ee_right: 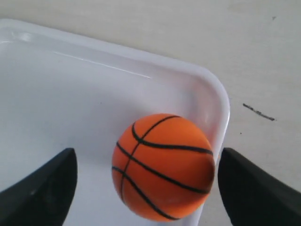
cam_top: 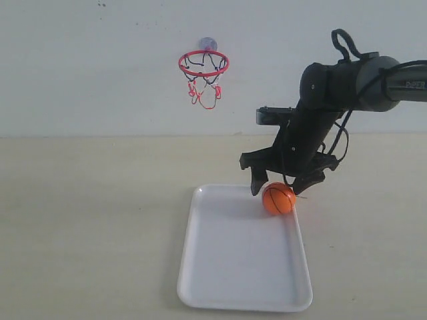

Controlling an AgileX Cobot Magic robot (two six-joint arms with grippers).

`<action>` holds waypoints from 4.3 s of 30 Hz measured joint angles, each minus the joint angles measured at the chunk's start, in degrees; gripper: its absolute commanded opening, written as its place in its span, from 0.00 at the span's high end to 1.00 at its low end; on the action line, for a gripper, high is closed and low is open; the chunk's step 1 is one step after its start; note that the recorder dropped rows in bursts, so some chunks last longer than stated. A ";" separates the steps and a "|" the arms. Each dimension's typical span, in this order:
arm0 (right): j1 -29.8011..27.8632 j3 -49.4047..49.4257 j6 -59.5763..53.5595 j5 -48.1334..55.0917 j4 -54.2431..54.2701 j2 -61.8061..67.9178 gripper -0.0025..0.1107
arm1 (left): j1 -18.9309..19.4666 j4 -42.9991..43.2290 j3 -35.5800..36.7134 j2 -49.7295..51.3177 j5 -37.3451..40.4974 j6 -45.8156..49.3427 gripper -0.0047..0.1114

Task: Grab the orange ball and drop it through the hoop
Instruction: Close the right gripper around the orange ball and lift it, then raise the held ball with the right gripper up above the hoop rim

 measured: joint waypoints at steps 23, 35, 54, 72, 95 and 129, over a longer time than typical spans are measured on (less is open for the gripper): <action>0.00 -1.30 0.92 2.50 -2.17 1.38 0.45 | 0.00 0.00 0.00 0.00 0.00 0.00 0.92; 0.00 -4.01 1.75 7.68 -2.58 1.62 0.98 | 0.00 0.00 0.00 0.00 0.00 0.00 0.92; 0.00 -25.83 -1.57 19.20 -2.72 1.51 0.98 | 0.00 0.00 0.00 0.00 0.00 0.00 0.92; 0.00 -25.83 -10.32 7.60 0.30 1.62 0.98 | 0.00 0.00 0.00 0.00 0.00 0.00 0.92; 0.30 -20.47 -10.51 -46.84 4.16 1.74 0.98 | 0.00 0.00 0.00 0.00 0.00 0.00 0.92; -2.77 -23.03 -79.59 -24.31 66.03 5.34 0.98 | 0.00 0.00 0.00 0.00 0.00 0.00 0.92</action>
